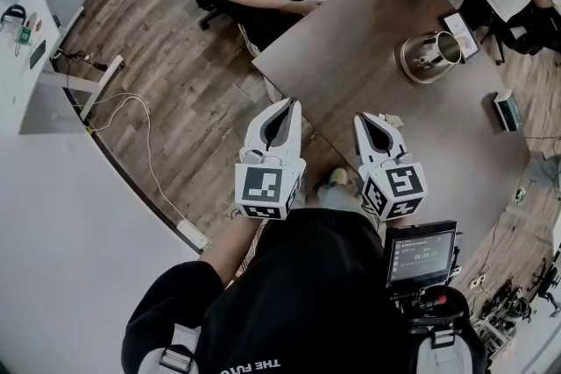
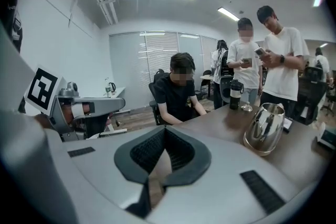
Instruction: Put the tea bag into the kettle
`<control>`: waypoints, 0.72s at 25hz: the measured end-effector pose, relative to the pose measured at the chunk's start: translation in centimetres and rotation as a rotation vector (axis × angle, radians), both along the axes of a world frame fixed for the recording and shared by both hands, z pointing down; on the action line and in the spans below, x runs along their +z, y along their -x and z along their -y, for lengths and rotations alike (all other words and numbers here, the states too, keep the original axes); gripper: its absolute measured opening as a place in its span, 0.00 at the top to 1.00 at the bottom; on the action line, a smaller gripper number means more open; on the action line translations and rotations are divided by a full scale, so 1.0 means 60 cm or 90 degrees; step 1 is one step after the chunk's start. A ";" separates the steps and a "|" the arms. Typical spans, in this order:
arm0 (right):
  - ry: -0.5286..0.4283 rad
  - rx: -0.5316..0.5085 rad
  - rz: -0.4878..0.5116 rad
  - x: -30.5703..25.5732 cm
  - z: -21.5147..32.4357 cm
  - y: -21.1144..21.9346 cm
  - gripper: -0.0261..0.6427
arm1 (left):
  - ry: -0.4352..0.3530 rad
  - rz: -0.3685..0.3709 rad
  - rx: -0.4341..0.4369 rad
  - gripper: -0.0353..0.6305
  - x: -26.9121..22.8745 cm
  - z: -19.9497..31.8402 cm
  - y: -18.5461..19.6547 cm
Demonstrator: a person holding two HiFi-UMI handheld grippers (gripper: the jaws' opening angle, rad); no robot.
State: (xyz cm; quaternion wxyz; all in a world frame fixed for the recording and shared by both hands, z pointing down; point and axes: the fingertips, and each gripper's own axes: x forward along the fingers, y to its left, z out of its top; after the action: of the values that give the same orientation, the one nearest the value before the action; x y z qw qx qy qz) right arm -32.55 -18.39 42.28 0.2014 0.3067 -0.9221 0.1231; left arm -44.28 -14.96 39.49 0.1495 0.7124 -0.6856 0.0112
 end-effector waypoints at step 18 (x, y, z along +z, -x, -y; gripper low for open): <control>-0.001 0.164 -0.083 0.035 0.036 -0.187 0.95 | 0.000 0.016 0.132 0.94 -0.007 0.074 -0.126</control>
State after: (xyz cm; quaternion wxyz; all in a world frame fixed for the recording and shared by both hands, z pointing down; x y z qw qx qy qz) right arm -21.33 -20.56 44.35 0.2428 0.4300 -0.8602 0.1270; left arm -36.74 -19.38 39.10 0.1391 0.7792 -0.6101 0.0355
